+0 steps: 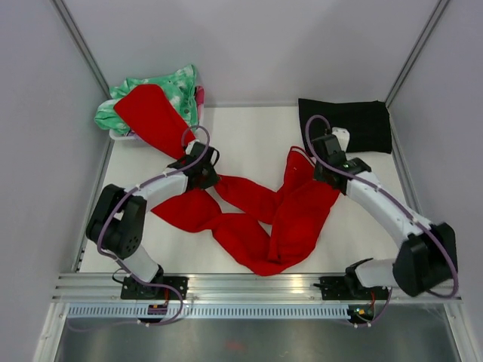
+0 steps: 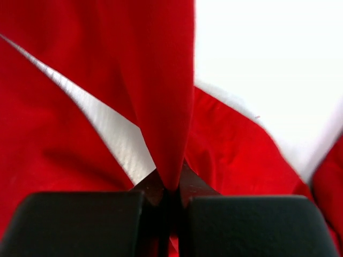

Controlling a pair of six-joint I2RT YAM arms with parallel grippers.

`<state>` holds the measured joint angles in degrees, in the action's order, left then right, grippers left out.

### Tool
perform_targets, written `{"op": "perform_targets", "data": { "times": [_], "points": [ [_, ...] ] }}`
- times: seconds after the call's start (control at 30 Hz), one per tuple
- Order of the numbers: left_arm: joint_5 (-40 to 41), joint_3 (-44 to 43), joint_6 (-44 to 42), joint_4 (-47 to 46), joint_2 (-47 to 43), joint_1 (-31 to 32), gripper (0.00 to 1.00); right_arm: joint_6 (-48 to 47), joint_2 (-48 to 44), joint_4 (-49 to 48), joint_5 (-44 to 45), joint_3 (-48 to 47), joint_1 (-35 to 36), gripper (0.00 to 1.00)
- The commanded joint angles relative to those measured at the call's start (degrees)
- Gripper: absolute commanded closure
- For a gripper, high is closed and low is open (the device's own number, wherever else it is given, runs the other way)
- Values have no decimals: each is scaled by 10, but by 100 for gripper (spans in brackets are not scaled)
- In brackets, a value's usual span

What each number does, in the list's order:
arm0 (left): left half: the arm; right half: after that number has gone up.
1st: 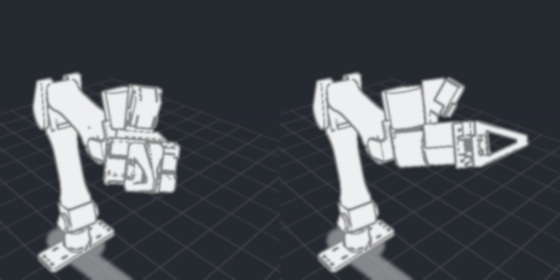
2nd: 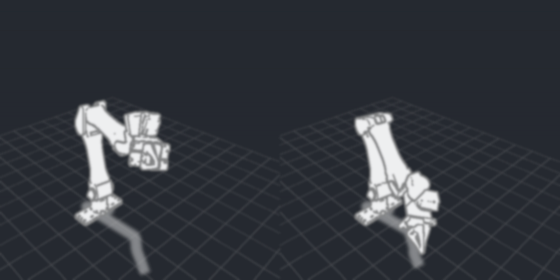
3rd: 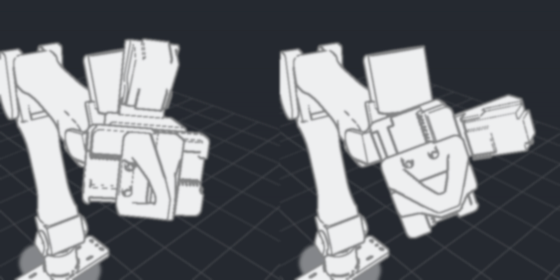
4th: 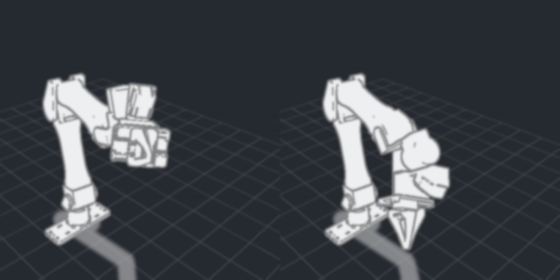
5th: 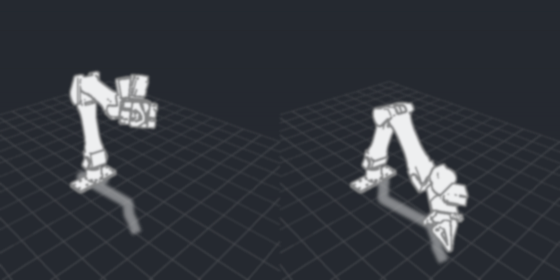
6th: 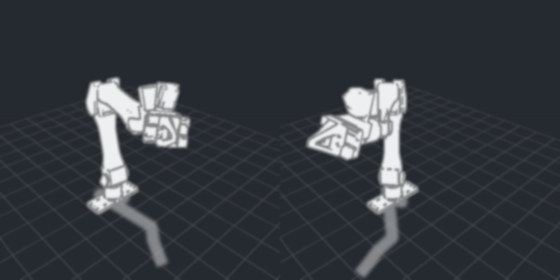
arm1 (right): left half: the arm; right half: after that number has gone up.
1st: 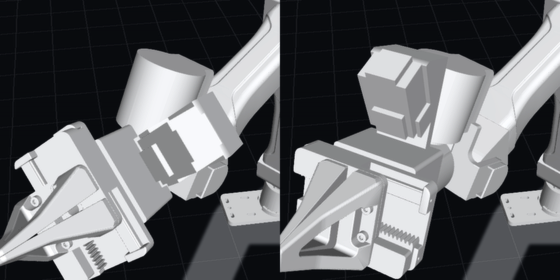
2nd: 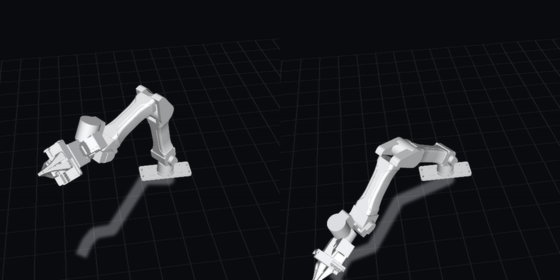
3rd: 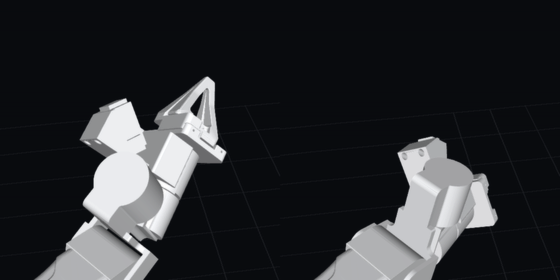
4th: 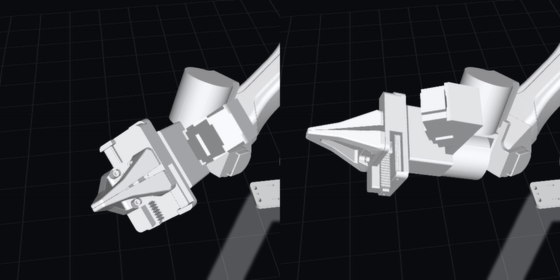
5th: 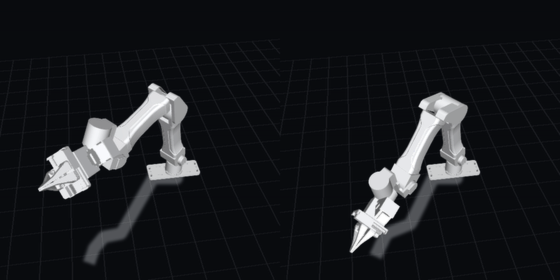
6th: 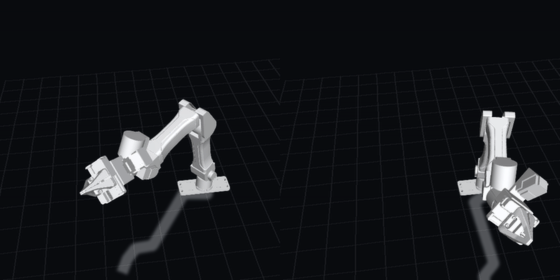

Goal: Fold and stack the trousers
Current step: Flatten the trousers out

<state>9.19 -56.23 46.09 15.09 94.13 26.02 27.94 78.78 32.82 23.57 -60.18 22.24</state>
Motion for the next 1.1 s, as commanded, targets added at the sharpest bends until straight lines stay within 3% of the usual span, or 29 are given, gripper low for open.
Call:
{"op": "perform_targets", "data": {
  "times": [0.0,0.13,0.2,0.23,0.27,0.3,0.37,0.4,0.43,0.5,0.53,0.6,0.73,0.83,0.97,1.07],
  "points": [
    [30,-53,1,-22,-14,-18,98,51,-143,115,104,33,-17,100],
    [36,-125,-5,-7,4,-47,98,140,-295,199,117,105,-40,100],
    [37,-161,-3,-1,29,-62,98,176,-324,220,89,123,-46,100],
    [36,-171,-3,1,37,-67,98,191,-338,226,80,115,-45,94],
    [28,-178,-1,1,50,-75,98,208,-342,241,79,106,-46,65],
    [21,-183,-6,-6,54,-77,98,208,-348,234,50,105,-46,42],
    [-12,-191,-32,-22,61,-78,87,197,-342,227,29,80,-46,10],
    [-30,-202,-42,-21,67,-78,81,189,-334,231,22,62,-46,7],
    [-63,-207,-51,-19,68,-77,60,176,-316,242,12,42,-46,5],
    [-86,-206,-73,-8,49,-77,34,131,-297,259,18,-43,-46,3],
    [-89,-203,-78,-2,36,-77,14,112,-279,260,22,-71,-46,3],
    [-89,-188,-95,25,-17,-75,4,44,-255,227,10,-141,-46,2],
    [-14,-127,-107,89,-142,-75,0,-11,-207,107,-71,-126,-46,2],
    [48,-45,-65,126,-235,-78,0,4,-151,-16,-122,-36,-46,2],
    [39,66,11,160,-290,-99,1,27,-45,-142,-198,-16,-37,2],
    [17,126,44,159,-288,-125,3,27,38,-190,-197,-33,-19,2]
  ]
}}
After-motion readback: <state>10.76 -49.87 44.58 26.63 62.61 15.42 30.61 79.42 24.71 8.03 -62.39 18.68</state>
